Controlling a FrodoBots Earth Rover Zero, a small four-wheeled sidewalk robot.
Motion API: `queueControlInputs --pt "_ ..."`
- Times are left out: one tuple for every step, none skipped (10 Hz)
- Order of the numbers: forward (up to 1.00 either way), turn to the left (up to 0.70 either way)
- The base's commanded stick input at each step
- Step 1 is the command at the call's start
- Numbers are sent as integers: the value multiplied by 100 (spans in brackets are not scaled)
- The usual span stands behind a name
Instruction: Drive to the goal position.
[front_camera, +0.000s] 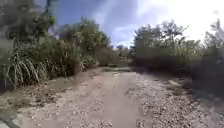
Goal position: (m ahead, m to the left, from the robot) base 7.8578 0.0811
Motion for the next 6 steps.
queueControlInputs --pt "85 -34" --pt "85 -34" --pt "85 -34" --pt "85 -17" --pt "85 -4" --pt "85 0"
